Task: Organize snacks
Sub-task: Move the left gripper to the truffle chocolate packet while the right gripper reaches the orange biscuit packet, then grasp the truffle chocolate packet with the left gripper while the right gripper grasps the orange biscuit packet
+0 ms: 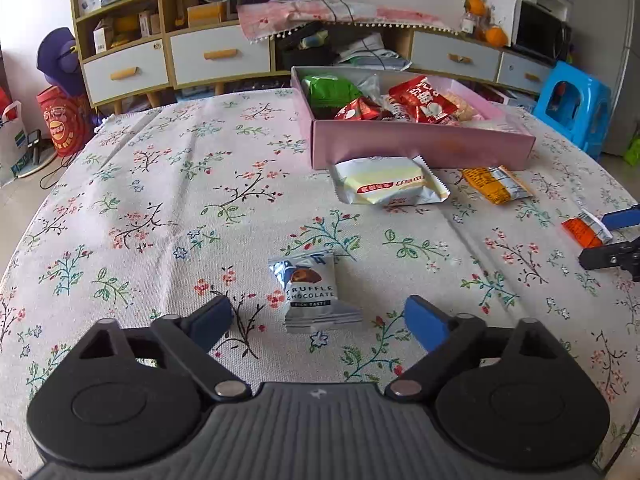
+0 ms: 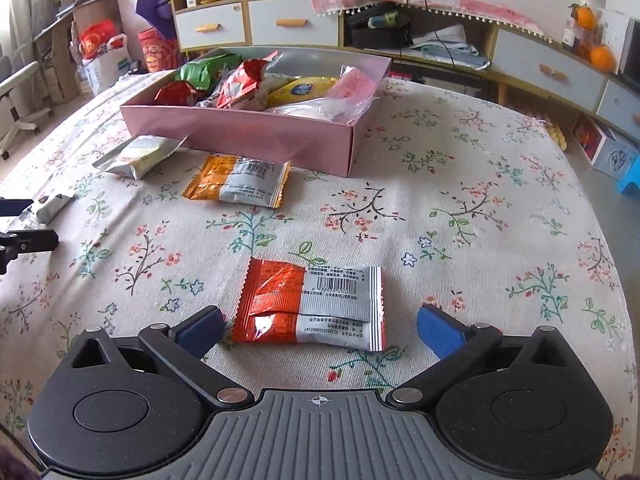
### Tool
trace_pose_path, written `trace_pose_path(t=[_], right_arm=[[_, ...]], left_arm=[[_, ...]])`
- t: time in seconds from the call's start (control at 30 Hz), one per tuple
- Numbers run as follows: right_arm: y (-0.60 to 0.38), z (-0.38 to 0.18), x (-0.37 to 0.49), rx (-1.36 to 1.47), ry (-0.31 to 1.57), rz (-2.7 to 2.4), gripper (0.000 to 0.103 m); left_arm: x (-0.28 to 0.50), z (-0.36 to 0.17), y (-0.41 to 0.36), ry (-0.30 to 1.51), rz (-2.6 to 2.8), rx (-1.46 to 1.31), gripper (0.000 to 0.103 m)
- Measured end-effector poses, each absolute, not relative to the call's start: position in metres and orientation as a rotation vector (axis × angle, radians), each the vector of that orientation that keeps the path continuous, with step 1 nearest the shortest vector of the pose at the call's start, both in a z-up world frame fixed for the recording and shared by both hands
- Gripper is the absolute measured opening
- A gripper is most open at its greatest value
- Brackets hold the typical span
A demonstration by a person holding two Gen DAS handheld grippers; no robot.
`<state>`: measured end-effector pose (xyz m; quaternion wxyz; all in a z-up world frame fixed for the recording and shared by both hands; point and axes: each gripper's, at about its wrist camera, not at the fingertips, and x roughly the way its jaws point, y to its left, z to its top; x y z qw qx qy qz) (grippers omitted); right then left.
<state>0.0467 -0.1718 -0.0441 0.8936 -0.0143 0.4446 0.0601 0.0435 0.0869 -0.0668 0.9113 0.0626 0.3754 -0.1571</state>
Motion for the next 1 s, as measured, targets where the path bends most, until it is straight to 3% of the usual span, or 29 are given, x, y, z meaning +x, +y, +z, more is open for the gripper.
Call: trace_pose_path(t=[0.37,0.57,0.73,1.0], right_arm=[[-0.169,-0.042,0.049,-0.028,0.934,0.116,0.1],[-0.162,-0.037,0.048,-0.042,0.919,0.143,0.079],[-0.155,-0.034,0.046,-0.072,0.899,0.145,0.067],[-0.158,-0.031,0.048,-0.029,0.908,0.141,0.061]], left_arm=[[0.047,-0.06,0.087,0.788,-0.306,0.097,0.054],[0.047,-0.057,0.088,0.795,-0.298,0.087,0.033],[0.047,-0.055,0.088,0.811,-0.286,0.076,0.032],[0.046,-0.052,0.086,0.821,-0.29,0.066,0.032]])
